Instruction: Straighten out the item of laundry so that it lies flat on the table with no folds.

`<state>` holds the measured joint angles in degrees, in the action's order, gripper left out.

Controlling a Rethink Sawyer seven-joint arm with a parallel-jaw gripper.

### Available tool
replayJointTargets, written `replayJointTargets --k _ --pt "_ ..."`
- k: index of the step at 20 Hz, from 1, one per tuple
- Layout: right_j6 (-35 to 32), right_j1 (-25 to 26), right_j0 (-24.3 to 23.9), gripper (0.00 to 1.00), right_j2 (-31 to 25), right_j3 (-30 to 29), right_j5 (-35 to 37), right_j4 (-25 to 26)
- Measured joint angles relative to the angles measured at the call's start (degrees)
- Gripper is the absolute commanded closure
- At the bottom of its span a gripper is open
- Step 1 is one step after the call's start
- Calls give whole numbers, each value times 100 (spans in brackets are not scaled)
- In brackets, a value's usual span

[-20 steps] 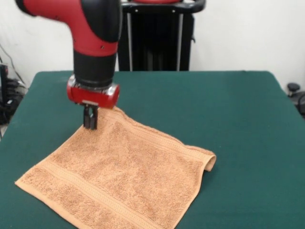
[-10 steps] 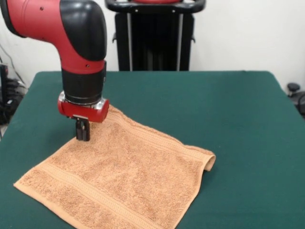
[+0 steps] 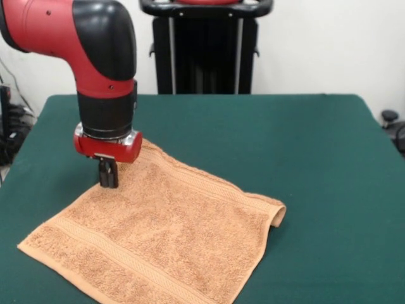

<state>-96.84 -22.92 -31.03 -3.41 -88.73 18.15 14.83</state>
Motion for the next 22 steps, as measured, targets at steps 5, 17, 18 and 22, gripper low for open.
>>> replayJointTargets --k 5,17,18,22 --pt "0 -19 -146 100 -156 -13 68 90" --pt "0 -64 -515 100 -548 -99 97 386" --pt "0 -67 -546 100 -581 -106 100 410" --pt "0 -80 -668 100 -708 -147 99 502"
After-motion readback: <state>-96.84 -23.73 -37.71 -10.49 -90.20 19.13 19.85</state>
